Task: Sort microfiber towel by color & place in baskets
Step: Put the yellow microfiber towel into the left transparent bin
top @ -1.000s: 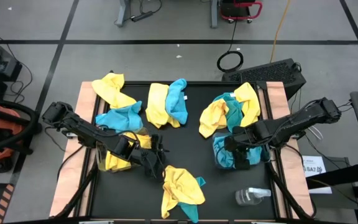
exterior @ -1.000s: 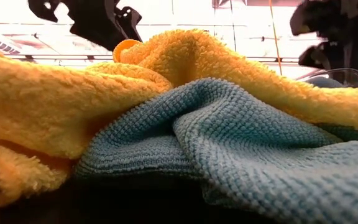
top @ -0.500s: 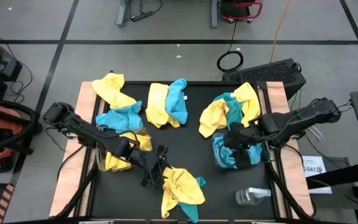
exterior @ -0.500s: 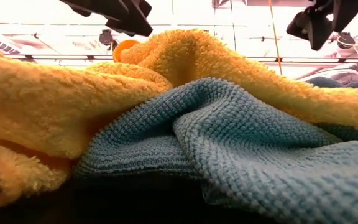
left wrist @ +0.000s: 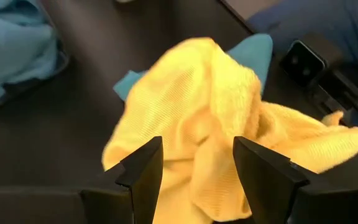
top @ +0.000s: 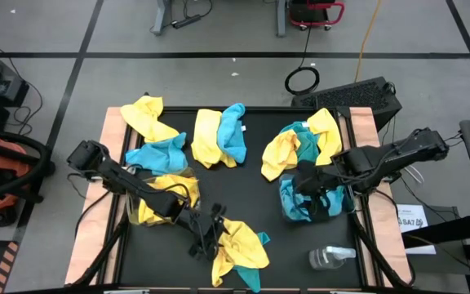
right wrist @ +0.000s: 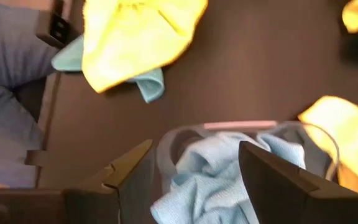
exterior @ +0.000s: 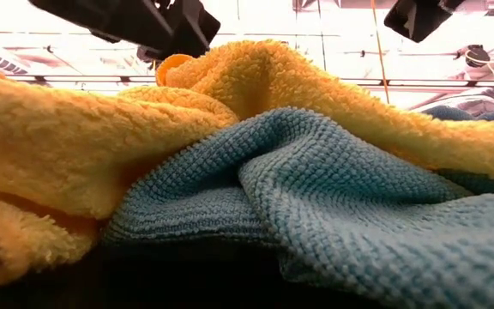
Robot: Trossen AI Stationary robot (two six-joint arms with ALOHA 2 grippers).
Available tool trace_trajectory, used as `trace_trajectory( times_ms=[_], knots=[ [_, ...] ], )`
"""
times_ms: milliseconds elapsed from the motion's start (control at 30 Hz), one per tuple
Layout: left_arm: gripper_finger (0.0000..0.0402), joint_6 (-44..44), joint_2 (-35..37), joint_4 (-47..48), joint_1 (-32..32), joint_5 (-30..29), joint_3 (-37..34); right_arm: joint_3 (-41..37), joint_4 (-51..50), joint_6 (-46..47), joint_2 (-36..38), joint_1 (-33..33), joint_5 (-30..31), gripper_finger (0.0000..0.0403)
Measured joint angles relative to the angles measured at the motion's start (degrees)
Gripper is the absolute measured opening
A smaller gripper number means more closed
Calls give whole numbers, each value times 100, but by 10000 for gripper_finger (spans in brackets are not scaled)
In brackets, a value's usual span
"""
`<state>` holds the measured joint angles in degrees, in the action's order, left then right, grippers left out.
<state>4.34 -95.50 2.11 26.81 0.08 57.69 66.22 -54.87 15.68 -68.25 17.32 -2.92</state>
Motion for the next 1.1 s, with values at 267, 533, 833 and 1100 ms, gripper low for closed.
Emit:
trace_trajectory(
  times_ms=[267, 533, 833, 1100],
  knots=[
    [202, -293, -259, -259, 22, 226, 0, 4, 342, -96, 11, 186, -9, 224],
    [202, -395, -502, -394, 29, 238, 0, 4, 426, -52, 11, 373, 14, 224],
    [191, -249, -569, -472, 29, 297, 0, 4, 679, -35, 11, 530, 33, 224],
    [109, -23, -569, -479, 26, 330, 0, 4, 713, -76, 11, 532, 300, 224]
  ],
)
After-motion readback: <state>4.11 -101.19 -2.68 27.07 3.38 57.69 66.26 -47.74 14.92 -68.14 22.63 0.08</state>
